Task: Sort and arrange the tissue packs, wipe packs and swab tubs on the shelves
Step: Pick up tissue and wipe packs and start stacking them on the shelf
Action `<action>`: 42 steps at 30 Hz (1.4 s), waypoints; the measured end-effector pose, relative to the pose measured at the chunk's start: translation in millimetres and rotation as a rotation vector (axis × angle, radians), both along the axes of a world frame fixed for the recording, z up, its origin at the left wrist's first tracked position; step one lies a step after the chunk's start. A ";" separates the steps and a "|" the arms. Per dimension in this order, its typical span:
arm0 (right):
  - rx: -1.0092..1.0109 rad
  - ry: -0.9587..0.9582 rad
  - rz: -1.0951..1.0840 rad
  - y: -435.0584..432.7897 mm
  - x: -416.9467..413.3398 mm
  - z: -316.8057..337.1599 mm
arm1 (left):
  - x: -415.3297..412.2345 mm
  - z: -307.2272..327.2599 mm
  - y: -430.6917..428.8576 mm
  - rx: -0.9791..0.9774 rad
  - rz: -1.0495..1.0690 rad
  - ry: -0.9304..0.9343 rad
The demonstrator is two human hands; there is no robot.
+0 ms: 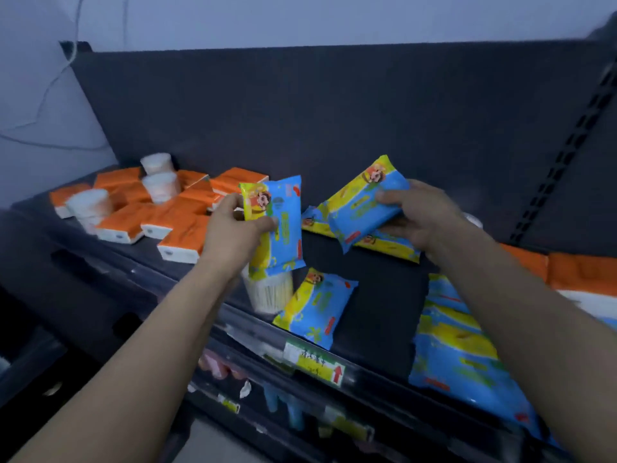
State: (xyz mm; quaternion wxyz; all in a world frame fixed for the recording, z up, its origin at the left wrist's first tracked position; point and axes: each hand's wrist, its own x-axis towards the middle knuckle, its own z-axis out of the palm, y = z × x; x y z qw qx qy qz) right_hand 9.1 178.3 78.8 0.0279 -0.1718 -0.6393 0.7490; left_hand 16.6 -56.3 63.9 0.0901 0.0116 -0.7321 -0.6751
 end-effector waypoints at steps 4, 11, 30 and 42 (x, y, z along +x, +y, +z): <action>-0.051 -0.097 -0.127 1.2 -9.1 -7.5 | -34.3 4.7 -6.9 0.162 -0.115 -0.044; 0.015 -0.073 -0.309 28.1 -21.7 -14.1 | -80.4 -3.7 12.8 0.128 -0.191 -0.127; 1.160 -0.174 0.296 27.1 -104.8 -48.6 | -176.7 -45.6 44.1 -0.334 -0.371 -0.403; 1.256 -0.307 0.120 12.4 -105.0 -62.6 | -196.1 -54.9 47.5 -1.154 -0.635 -0.149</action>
